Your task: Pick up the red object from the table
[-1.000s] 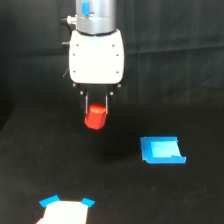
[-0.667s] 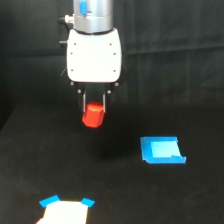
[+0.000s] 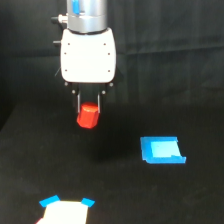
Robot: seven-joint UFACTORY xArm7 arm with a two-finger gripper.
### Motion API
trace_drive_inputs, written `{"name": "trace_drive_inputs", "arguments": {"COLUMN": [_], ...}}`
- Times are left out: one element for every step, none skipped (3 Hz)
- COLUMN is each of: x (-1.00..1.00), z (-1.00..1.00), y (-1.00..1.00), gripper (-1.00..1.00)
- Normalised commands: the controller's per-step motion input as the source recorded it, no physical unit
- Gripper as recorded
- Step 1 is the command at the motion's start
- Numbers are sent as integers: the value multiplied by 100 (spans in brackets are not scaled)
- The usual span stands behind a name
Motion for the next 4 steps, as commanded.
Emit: {"name": "trace_drive_inputs", "arguments": {"x": [-13,-12,-29,-26], "z": [-58,-41,100,17], "y": [33,10,-25,-16], "gripper": [-76,-100,-100,-100]}}
